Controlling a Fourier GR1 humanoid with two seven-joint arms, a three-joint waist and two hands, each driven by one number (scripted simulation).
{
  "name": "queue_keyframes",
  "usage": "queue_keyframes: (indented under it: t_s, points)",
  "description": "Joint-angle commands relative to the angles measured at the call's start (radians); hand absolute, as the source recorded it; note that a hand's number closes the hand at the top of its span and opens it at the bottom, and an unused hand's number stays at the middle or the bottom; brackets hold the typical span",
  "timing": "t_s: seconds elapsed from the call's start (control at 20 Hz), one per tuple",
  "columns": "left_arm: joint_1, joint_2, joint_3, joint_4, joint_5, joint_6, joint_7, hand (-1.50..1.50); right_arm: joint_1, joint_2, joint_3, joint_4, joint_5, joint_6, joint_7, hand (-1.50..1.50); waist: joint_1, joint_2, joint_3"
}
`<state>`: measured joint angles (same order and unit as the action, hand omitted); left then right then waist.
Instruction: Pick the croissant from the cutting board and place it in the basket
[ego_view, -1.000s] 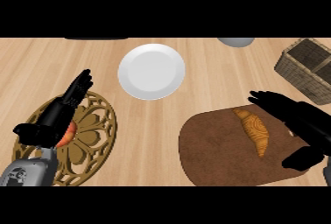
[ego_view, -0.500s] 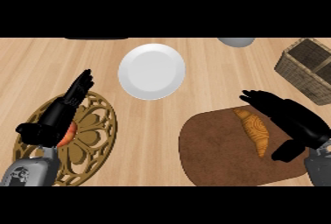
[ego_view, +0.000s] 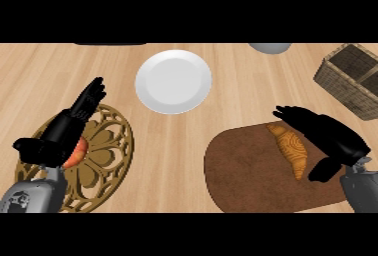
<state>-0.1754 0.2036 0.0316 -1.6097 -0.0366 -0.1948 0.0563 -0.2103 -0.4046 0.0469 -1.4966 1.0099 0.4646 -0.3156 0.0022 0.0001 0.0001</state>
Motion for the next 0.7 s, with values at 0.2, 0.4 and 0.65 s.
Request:
queue_keyframes:
  t_s: [0.2,0.4,0.65]
  points:
    - [-0.065,-0.005,0.039,0.103,-0.010,-0.001,-0.032,0.00,-0.033,-0.012,0.059,0.114,0.074,0.017,-0.055,1.50,-0.002,0.002,0.000]
    - [0.076,-0.024,-0.003,0.009,-0.043,-0.019,-0.088,0.00,-0.049,0.007,0.061,0.109,0.097,0.004,-0.066,1.50,0.002,0.000,0.000]
    - [0.031,-0.041,-0.007,-0.036,-0.031,-0.005,0.009,0.00,0.009,0.005,0.132,0.103,0.184,-0.130,-0.127,1.50,0.001,0.000,0.000]
